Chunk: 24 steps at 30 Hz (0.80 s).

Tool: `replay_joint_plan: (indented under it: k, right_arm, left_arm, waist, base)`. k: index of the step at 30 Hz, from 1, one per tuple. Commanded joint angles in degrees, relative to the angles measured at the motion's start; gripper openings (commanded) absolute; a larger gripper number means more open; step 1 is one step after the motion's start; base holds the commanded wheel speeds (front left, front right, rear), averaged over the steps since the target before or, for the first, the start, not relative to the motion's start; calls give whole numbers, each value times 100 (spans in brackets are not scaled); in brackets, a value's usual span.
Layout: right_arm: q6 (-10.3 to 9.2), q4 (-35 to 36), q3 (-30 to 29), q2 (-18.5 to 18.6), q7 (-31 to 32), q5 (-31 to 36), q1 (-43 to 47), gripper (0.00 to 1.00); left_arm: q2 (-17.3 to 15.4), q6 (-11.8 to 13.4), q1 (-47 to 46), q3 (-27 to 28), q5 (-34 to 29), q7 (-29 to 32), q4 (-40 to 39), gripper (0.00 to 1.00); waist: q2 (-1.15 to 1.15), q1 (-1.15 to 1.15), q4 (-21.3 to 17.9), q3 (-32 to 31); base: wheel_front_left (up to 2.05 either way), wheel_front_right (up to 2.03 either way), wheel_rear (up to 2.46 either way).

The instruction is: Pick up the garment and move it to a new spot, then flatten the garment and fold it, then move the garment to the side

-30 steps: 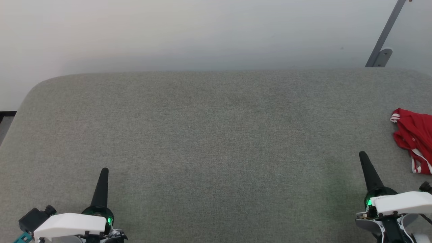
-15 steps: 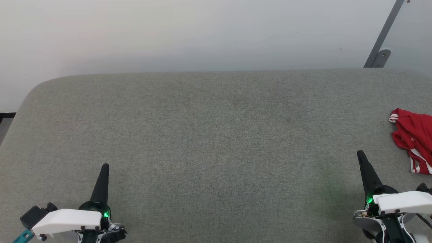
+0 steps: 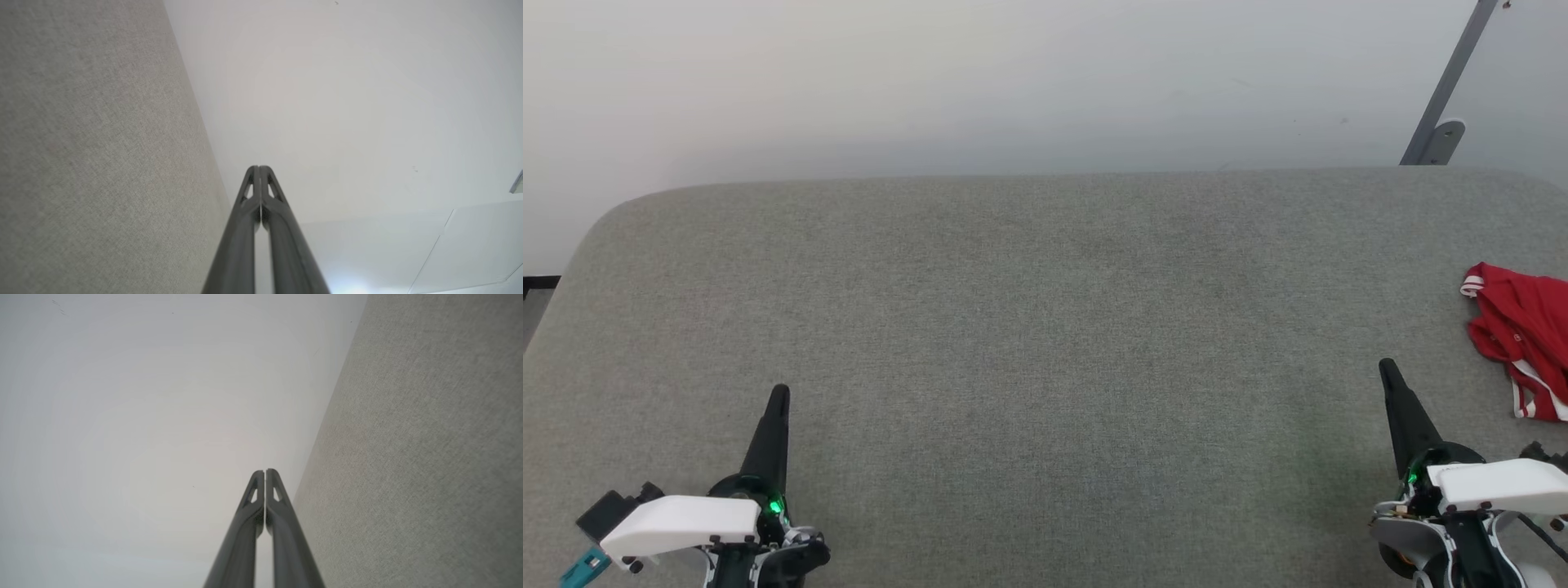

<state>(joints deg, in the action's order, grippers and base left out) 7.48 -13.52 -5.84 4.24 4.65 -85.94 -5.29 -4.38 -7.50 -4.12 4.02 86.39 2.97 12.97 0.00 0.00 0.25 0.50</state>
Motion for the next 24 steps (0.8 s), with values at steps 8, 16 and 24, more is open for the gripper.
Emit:
replay_joint_plan:
  k: [8,16,24]
  right_arm:
    - [2,-35,-51,-80,109,-342,-100,0]
    - [2,-55,-74,-134,175,-545,-123,0]
    - [2,-62,-80,-149,204,-653,-104,0]
  left_arm:
    - [3,2,-171,57,384,120,50,0]
    - [20,2,-200,83,620,209,92,0]
    - [37,3,-240,106,743,253,108,0]
  waist:
    - [0,0,-11,-14]
    - [0,0,-20,-25]
    - [0,0,-25,-32]
  base:
    - [0,0,0]
    - [0,0,0]
    - [0,0,0]
